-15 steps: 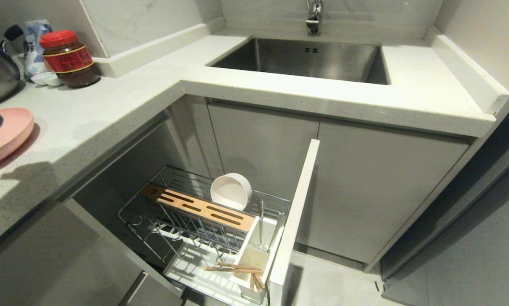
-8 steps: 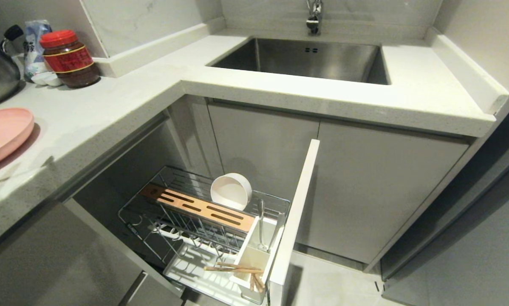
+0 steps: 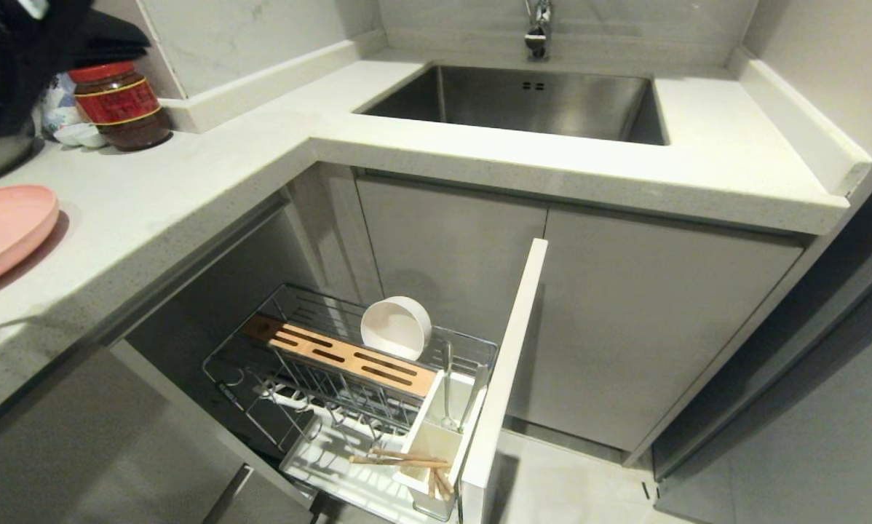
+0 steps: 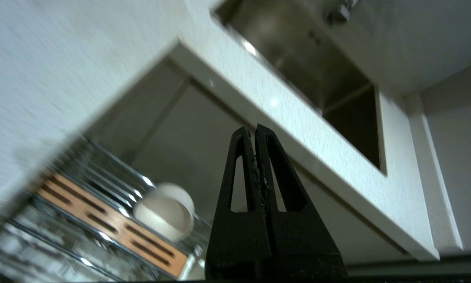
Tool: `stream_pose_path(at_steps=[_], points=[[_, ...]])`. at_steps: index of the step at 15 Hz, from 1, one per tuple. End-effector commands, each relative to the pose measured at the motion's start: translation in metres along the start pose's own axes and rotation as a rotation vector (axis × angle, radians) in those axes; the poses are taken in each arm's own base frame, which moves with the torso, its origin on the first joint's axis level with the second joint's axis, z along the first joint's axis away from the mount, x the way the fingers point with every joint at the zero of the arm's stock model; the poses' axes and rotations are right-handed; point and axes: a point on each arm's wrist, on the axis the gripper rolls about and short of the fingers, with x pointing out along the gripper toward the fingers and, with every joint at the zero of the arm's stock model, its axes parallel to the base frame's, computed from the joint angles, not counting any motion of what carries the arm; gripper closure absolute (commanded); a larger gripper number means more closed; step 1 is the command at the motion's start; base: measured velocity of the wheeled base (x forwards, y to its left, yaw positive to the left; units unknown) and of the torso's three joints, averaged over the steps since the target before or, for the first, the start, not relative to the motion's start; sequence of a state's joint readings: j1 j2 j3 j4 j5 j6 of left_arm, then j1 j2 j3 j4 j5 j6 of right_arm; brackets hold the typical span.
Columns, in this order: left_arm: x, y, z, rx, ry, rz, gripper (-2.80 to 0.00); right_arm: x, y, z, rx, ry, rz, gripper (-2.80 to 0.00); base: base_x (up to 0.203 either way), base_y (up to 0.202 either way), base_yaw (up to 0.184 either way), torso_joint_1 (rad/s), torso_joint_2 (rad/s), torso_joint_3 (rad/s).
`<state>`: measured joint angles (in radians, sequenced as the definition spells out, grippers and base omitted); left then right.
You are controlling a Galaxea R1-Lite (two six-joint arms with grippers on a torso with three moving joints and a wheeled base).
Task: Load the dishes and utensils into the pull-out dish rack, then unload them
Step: Take the bowl out of the cupboard
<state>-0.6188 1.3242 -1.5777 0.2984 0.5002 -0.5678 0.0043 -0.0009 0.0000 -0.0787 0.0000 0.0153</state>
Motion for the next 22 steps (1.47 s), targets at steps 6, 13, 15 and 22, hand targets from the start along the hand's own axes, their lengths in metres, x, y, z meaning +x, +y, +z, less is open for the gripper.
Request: stream_pose_path(at_steps=[6,13,15,22], points=[[0.096,-0.014,-0.115,0.046,0.310,0.149,0.00,0.002,0.000,-0.007,0.000,0.026,0.000,0.00,0.000,0.000,0.000,0.000,0.00,0.000],[0.167,0.006,-0.206,0.139,0.495,0.306,-2.80,0.002,0.000,-0.007,0.000,0.026,0.000,0.00,0.000,0.000,0.000,0.000,0.00,0.000],[0.179,0.012,-0.220,0.128,0.543,0.310,-2.80,0.002,0.000,-0.007,0.000,0.026,0.000,0.00,0.000,0.000,0.000,0.000,0.00,0.000],[0.214,0.023,-0.248,0.100,0.537,0.315,-2.80,0.002,0.000,-0.007,0.000,0.026,0.000,0.00,0.000,0.000,0.000,0.000,0.00,0.000]])
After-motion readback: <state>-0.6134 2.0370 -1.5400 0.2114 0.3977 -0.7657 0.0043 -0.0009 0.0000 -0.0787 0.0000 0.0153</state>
